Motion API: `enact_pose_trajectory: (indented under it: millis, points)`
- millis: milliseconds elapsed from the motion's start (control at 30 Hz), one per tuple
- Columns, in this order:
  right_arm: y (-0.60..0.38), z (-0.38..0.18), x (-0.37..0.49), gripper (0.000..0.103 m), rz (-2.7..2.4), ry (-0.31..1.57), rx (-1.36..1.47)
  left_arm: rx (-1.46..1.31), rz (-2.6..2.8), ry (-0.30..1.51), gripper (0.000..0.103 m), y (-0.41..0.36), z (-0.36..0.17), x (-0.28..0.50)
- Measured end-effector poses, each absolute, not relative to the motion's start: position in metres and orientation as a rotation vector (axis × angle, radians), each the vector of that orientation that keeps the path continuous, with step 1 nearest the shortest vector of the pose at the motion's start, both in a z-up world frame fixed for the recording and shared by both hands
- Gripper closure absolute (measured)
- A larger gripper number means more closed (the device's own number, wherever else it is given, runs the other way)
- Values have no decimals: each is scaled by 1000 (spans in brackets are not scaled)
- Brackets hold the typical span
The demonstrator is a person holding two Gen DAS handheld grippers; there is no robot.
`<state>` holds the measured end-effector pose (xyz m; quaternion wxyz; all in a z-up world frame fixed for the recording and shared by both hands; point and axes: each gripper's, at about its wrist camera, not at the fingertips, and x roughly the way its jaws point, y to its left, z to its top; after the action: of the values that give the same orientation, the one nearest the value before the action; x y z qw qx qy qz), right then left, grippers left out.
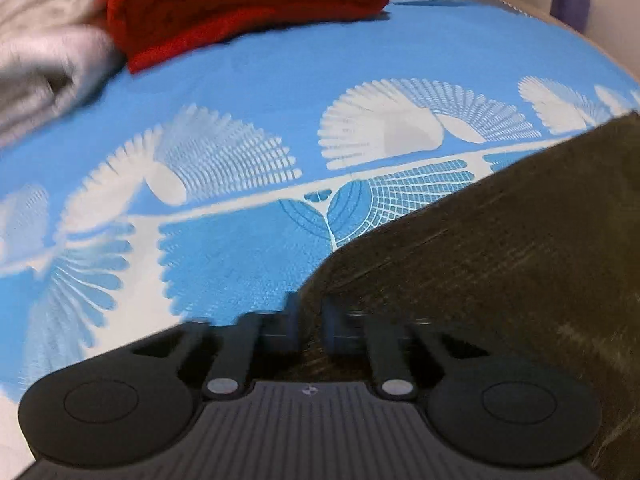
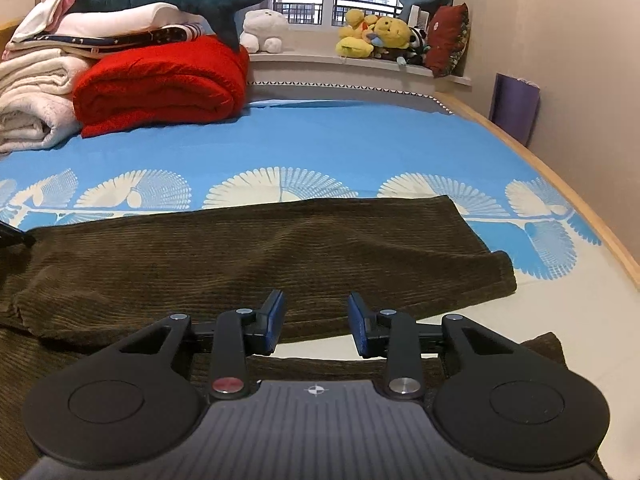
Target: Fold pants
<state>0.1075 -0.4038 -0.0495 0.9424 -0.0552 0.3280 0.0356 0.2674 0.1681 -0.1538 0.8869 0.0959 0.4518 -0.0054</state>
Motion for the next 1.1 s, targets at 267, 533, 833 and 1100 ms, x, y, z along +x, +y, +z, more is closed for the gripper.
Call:
enact_pose_trajectory:
  millis: [267,533,833,1100]
  points:
    - [-410,-43,98,67,27,674,-61,280,-82,758,98,121,-77,143]
    - [-441,-53,68,67,-31,726,127,314,-237,798,98,86,-79,-16]
    - [-461,-58,44,67,-52,731,193,-411,-145,1019,53,180,-101,-14]
    - [-475,-64,46,66,-74,752,320,-585,48,1146,39,219,-134,15]
